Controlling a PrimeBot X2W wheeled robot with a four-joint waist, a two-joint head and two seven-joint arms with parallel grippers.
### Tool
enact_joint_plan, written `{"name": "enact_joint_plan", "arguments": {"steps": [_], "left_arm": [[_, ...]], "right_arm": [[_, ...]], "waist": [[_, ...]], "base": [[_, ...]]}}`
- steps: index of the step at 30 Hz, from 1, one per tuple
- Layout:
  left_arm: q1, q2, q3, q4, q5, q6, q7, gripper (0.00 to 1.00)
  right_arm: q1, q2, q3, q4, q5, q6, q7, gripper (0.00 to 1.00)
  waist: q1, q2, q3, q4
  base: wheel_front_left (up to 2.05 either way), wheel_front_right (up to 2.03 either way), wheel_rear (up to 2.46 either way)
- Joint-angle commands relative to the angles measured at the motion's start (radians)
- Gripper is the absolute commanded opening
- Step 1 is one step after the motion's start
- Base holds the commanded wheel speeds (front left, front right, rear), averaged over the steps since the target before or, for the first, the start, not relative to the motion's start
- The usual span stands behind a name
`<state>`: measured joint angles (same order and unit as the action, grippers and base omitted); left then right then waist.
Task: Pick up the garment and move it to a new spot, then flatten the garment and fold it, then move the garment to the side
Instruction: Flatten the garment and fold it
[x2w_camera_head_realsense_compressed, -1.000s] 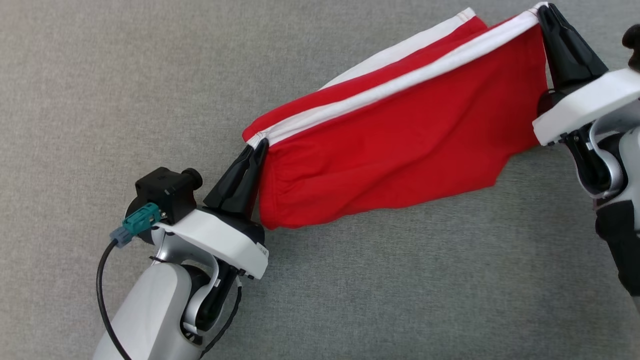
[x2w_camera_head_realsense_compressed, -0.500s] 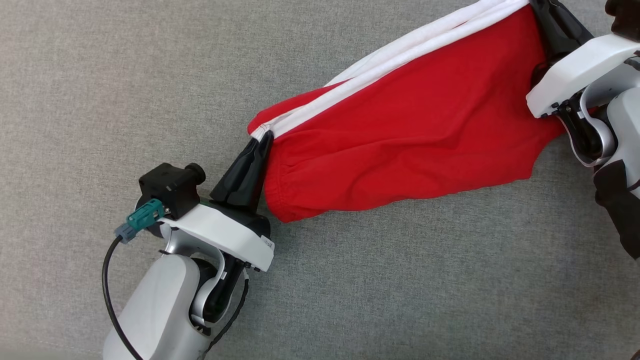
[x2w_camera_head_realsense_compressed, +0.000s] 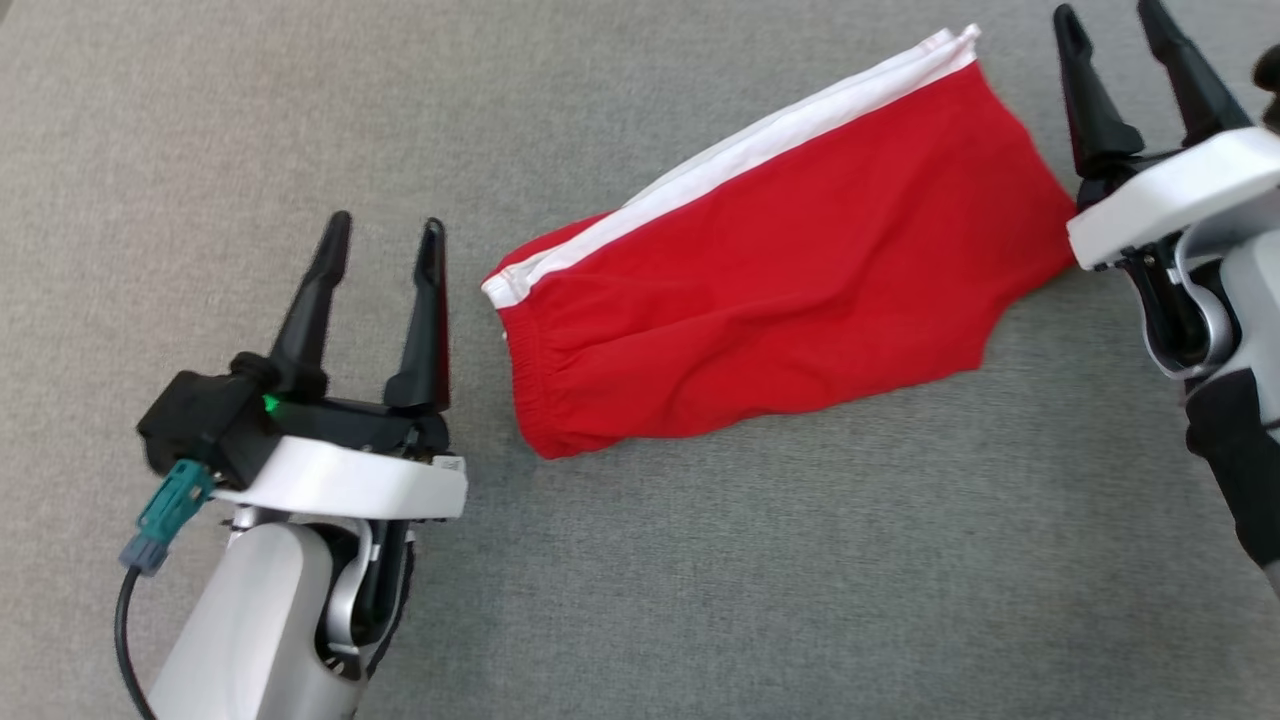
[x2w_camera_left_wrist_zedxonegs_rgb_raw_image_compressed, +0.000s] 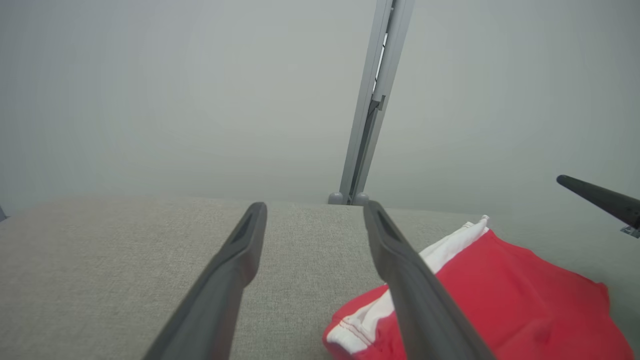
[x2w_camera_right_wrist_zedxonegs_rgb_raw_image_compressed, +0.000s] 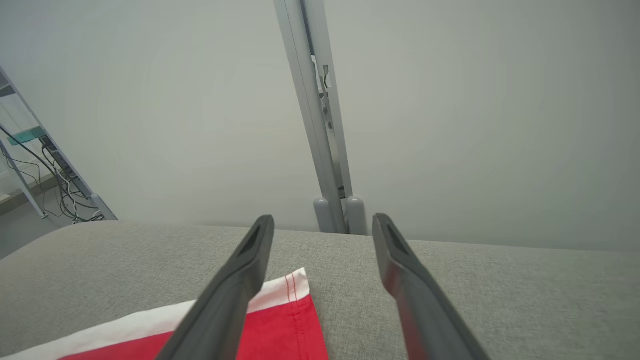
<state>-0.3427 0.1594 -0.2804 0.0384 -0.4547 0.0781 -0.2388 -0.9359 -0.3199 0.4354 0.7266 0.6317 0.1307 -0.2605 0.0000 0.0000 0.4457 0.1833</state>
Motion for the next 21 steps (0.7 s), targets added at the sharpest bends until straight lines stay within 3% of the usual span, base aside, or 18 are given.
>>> {"name": "enact_joint_plan", "arguments": {"steps": [1, 7, 13, 21], "left_arm": [[0.018, 0.011, 0.012, -0.015, 0.019, 0.014, -0.009, 1.0], [0.05, 0.041, 0.037, -0.047, 0.082, 0.045, -0.02, 1.0], [0.082, 0.075, 0.054, -0.012, 0.104, 0.024, -0.024, 1.0], [0.131, 0.102, 0.09, 0.032, 0.117, -0.004, -0.024, 1.0]], "right_arm": [[0.054, -0.002, -0.033, -0.037, -0.041, 0.0, -0.007, 1.0], [0.245, 0.053, -0.177, -0.205, -0.204, 0.0, -0.005, 1.0], [0.396, 0.11, -0.244, -0.304, -0.307, 0.0, -0.005, 1.0], [0.495, 0.146, -0.27, -0.341, -0.344, 0.0, -0.005, 1.0]], "waist": [[0.0, 0.0, -0.036, -0.031], [0.0, 0.0, -0.095, -0.091], [0.0, 0.0, -0.146, -0.14], [0.0, 0.0, -0.19, -0.169]], "base": [[0.0, 0.0, 0.0], [0.0, 0.0, 0.0], [0.0, 0.0, 0.0], [0.0, 0.0, 0.0]]}}
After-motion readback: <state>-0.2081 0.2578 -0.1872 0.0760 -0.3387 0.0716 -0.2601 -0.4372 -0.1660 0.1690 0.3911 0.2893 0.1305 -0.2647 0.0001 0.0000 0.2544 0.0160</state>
